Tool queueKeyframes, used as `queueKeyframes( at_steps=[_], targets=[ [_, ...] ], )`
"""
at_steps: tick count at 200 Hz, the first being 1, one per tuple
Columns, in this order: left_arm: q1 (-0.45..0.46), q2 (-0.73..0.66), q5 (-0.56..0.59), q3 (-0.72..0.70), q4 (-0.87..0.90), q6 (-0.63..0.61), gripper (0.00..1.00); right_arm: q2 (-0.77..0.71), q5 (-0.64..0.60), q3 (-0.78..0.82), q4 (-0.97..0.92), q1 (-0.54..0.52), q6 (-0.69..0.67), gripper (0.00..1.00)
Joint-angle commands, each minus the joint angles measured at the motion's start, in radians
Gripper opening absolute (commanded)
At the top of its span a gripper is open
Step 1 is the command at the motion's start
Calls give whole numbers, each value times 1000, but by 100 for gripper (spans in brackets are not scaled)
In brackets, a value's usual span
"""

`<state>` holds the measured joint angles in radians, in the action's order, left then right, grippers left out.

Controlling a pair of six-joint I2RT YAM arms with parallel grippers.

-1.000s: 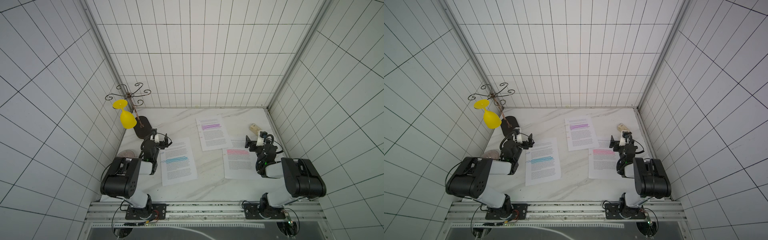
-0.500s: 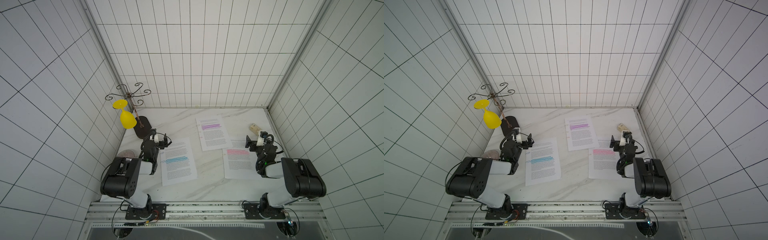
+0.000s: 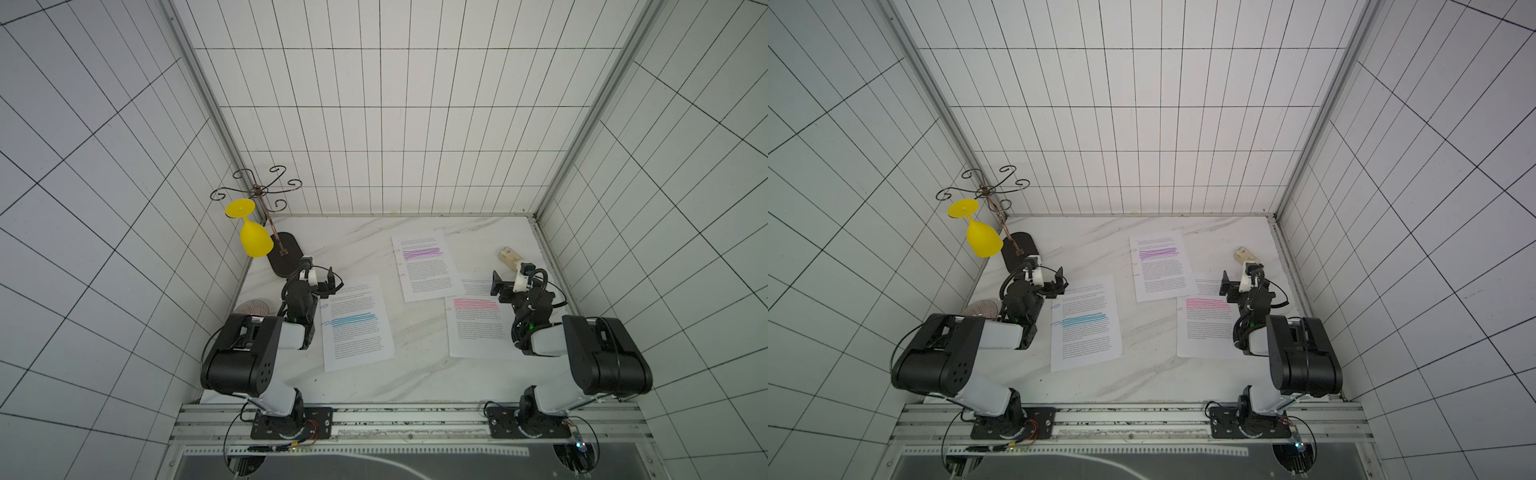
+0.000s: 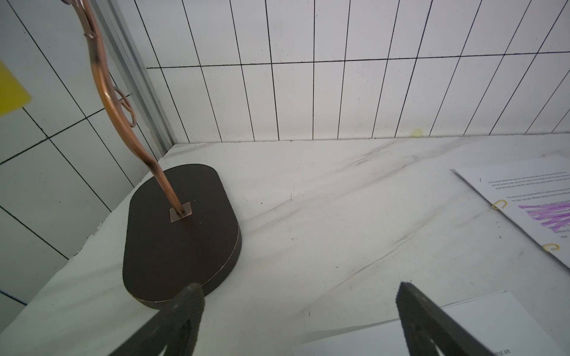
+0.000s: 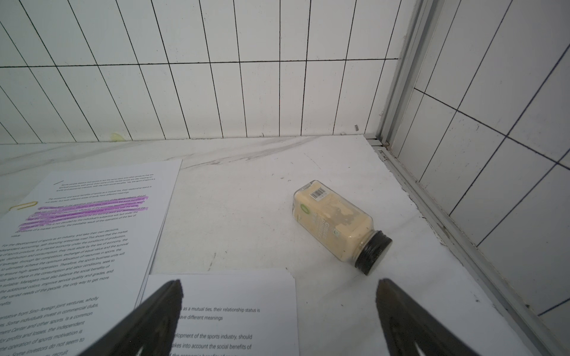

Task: Unclip the paperclips from the documents
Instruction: Pick up the document from the center of the board.

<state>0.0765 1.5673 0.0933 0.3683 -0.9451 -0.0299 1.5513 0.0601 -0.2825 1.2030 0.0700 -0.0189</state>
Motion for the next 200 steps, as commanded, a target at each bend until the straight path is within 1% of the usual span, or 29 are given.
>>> queueKeyframes(
  at_steps=[1, 82, 90, 95, 111, 127, 138, 145, 153, 164, 171, 182, 200],
  targets=[
    [-5, -7, 9, 1, -6, 1, 98, -3, -9, 14, 28, -5, 2, 99],
    [-4, -8, 9, 1, -7, 2, 97, -2, -8, 10, 26, -5, 2, 99],
    [-5, -3, 44, 5, -28, 4, 98, -2, -5, 11, 28, -4, 7, 99],
    [-5, -2, 75, 17, -28, 14, 96, -1, -2, 10, 24, -3, 8, 99],
    [-9, -49, 146, 134, 263, 59, 97, -3, -8, 11, 26, -4, 2, 99],
    [-8, -44, 168, 293, 544, 116, 98, -2, -6, 13, 30, -3, 4, 99],
    [-6, -14, 143, 422, 758, 180, 98, -9, -8, 14, 26, -3, 2, 99],
    [-5, 8, 79, 512, 908, 200, 95, -28, -43, 14, 27, -10, 9, 99],
    [9, 35, 48, 587, 1004, 232, 93, -75, -117, -22, -77, -29, 14, 99],
    [38, 66, 36, 677, 1113, 279, 92, -126, -196, -141, -370, -46, 54, 99],
    [55, 85, 14, 721, 1161, 296, 92, -136, -204, -235, -557, -48, 76, 99],
    [87, 111, -13, 775, 1215, 322, 91, -125, -191, -358, -779, -52, 104, 99],
    [145, 158, -82, 840, 1267, 360, 89, -74, -157, -531, -1074, -57, 188, 99]
  ],
)
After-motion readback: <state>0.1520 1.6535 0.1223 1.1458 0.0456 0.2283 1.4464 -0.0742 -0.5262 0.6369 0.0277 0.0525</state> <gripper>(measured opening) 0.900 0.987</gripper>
